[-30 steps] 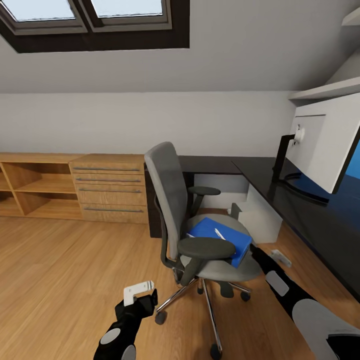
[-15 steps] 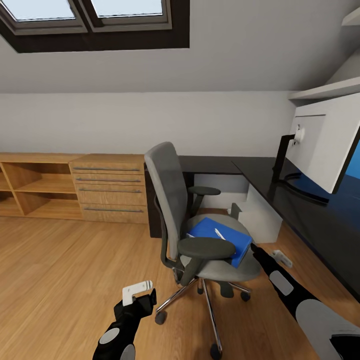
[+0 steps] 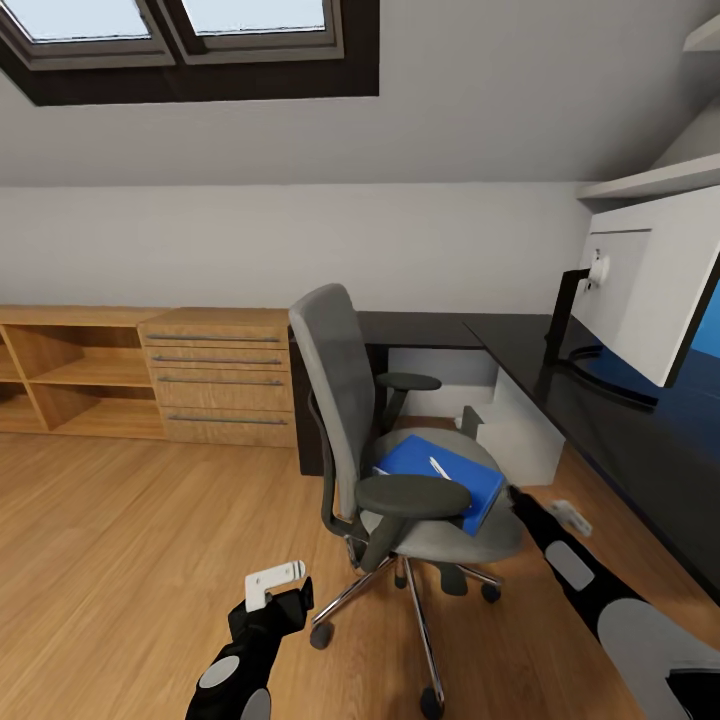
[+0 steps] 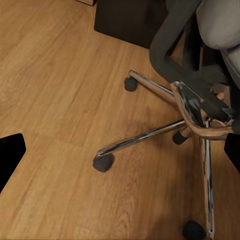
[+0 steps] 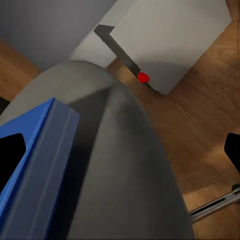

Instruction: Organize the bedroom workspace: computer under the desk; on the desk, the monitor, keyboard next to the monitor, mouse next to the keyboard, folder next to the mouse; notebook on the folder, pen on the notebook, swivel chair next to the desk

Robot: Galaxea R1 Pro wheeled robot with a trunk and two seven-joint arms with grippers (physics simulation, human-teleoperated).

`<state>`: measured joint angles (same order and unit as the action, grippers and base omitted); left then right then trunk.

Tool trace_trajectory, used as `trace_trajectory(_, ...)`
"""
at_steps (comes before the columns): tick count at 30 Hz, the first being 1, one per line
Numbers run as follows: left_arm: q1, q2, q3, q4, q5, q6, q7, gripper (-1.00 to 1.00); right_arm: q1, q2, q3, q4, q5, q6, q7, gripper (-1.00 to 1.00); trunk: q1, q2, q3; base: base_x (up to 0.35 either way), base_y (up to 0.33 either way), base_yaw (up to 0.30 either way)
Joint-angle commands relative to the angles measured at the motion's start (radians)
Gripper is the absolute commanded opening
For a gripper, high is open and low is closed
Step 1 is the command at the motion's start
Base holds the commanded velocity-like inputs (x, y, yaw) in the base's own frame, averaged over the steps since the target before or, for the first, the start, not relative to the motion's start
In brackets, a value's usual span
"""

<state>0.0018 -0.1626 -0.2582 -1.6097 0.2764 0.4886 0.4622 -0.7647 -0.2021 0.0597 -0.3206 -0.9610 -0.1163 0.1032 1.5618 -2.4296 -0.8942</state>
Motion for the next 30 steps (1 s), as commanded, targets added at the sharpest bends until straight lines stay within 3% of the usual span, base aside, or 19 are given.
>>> trace_trajectory(1, 0.0, 0.0, -0.001, -0.001, 0.01, 0.001, 0.009, 1.0, -0.001, -0.003, 0.006, 0.002, -0.018, -0.005, 0.004, 1.0, 0.0, 0.0, -0.001, 0.0, 0.0, 0.0)
trace_trajectory(8, 0.0, 0.0, -0.001, -0.001, 0.01, 0.001, 0.009, 1.0, -0.001, -0.029, 0.008, 0.002, -0.058, -0.005, 0.004, 1.0, 0.0, 0.0, -0.001, 0.0, 0.0, 0.0)
trace_trajectory(13, 0.0, 0.0, -0.001, -0.001, 0.01, 0.001, 0.009, 1.0, -0.001, -0.036, 0.008, 0.002, -0.073, -0.005, 0.004, 1.0, 0.0, 0.0, -0.001, 0.0, 0.0, 0.0)
trace_trajectory(15, 0.0, 0.0, -0.001, -0.001, 0.01, 0.001, 0.009, 1.0, -0.001, -0.039, 0.008, 0.002, -0.109, -0.005, 0.004, 1.0, 0.0, 0.0, -0.001, 0.0, 0.0, 0.0)
trace_trajectory(18, 0.0, 0.0, -0.001, -0.001, 0.01, 0.001, 0.009, 1.0, -0.001, -0.039, 0.008, 0.002, -0.111, -0.005, 0.004, 1.0, 0.0, 0.0, -0.001, 0.0, 0.0, 0.0)
trace_trajectory(30, 0.0, 0.0, -0.003, 0.0, 0.01, 0.001, 0.01, 1.0, -0.001, -0.054, 0.008, 0.004, -0.166, -0.003, 0.003, 1.0, 0.039, -0.071, -0.04, 0.0, 0.0, 0.0)
